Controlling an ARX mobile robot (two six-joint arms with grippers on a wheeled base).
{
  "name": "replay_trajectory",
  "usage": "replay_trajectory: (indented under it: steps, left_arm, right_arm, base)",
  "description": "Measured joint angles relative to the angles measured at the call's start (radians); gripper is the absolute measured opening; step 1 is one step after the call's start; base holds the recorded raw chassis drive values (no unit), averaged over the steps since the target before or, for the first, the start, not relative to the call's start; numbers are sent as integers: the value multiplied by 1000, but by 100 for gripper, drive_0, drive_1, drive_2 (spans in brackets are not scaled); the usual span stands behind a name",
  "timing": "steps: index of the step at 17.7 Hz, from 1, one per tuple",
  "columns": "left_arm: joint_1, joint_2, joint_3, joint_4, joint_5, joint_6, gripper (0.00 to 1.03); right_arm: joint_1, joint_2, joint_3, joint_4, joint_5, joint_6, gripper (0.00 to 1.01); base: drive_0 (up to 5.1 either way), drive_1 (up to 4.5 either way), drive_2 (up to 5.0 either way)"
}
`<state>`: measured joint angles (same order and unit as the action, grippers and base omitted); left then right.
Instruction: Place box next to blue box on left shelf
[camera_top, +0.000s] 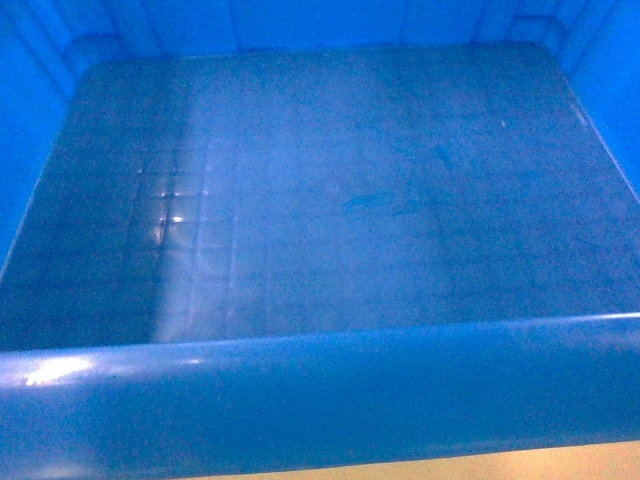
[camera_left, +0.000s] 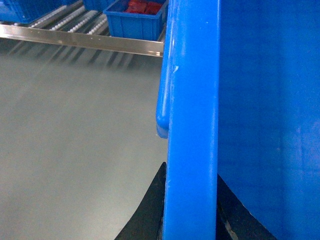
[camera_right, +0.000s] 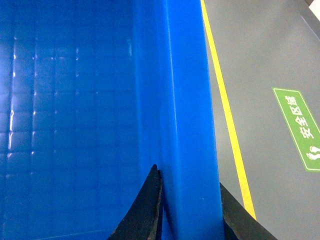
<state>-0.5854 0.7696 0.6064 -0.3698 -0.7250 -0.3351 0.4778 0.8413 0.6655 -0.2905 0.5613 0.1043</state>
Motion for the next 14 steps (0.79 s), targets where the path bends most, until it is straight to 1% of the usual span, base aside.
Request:
replay_trajectory:
  steps: [14]
  left_arm:
    - [0,1,-1,0,0,0,11]
  right_arm:
    - [0,0,0,-2,0,-1,16]
  base:
    - [-7,402,-416]
